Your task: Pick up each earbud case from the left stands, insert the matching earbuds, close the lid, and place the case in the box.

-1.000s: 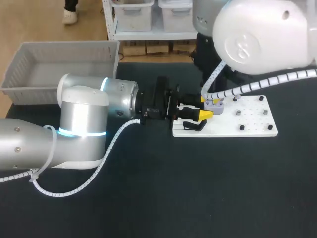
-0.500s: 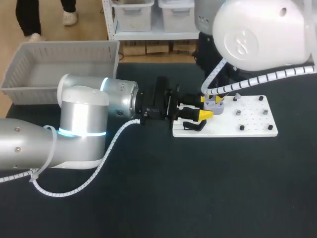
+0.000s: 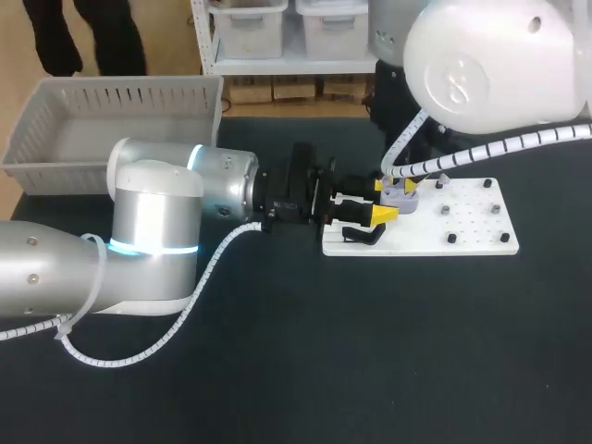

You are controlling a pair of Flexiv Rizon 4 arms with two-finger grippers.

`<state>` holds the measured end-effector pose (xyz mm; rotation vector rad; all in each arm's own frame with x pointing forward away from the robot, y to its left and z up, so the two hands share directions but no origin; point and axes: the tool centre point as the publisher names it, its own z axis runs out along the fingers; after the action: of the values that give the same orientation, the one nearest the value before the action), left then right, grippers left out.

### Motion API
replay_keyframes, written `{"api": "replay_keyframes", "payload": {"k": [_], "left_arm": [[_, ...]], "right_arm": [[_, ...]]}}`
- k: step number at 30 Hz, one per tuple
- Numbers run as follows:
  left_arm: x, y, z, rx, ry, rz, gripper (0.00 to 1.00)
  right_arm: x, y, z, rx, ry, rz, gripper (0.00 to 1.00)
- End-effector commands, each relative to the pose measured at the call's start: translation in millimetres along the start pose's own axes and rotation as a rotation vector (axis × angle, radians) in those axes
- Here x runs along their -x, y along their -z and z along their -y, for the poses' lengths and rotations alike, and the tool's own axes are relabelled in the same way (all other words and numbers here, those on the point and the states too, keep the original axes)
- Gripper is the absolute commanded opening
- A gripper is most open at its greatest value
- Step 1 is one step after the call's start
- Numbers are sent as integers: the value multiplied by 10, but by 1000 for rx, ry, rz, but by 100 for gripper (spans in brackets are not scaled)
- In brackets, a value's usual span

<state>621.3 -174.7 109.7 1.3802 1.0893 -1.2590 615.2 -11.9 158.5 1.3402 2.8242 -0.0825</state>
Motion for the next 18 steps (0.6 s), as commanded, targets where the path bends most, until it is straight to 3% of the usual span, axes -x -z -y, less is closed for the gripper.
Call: {"api": "replay_keyframes", "payload": {"k": [1, 18], "left_arm": [[-5, -4, 3, 3, -2, 1, 0], [-5, -4, 3, 3, -2, 1, 0]], "right_arm": [[7, -29, 14, 2, -1, -2, 0], [73, -85, 33, 3, -5, 15, 0]]}}
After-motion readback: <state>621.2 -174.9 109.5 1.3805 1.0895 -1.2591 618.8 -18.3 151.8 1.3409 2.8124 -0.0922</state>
